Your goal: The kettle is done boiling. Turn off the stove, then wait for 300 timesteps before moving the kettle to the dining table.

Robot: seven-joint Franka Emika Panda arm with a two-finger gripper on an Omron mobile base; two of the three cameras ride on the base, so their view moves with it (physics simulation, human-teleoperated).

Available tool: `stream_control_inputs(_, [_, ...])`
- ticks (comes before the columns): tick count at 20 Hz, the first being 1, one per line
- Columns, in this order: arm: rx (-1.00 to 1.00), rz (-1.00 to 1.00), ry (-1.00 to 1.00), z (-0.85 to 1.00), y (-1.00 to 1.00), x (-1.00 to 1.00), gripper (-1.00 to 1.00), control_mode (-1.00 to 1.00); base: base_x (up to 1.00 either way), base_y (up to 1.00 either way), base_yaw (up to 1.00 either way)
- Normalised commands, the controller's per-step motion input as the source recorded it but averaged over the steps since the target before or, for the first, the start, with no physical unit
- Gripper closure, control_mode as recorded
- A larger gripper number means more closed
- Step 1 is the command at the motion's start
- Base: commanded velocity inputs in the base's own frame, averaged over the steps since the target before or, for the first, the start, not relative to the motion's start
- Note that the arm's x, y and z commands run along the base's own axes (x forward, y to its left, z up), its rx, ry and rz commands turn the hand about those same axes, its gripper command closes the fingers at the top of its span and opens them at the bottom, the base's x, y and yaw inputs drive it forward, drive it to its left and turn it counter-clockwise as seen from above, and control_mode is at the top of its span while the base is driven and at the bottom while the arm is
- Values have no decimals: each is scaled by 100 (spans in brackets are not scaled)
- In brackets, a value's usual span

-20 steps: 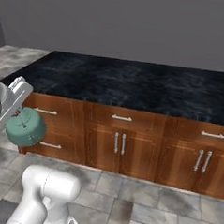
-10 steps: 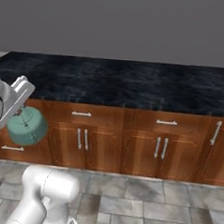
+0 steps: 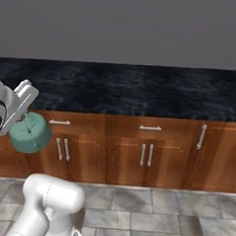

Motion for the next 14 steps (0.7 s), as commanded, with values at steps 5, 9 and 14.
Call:
stream_control_inputs(5, [0,0,0,0,0,0,100,100,46,-31,-10])
stream_control_inputs(9, [0,0,0,0,0,0,100,100,53,-41,-8])
stream_control_inputs(14, [0,0,0,0,0,0,100,100,59,-50,-6])
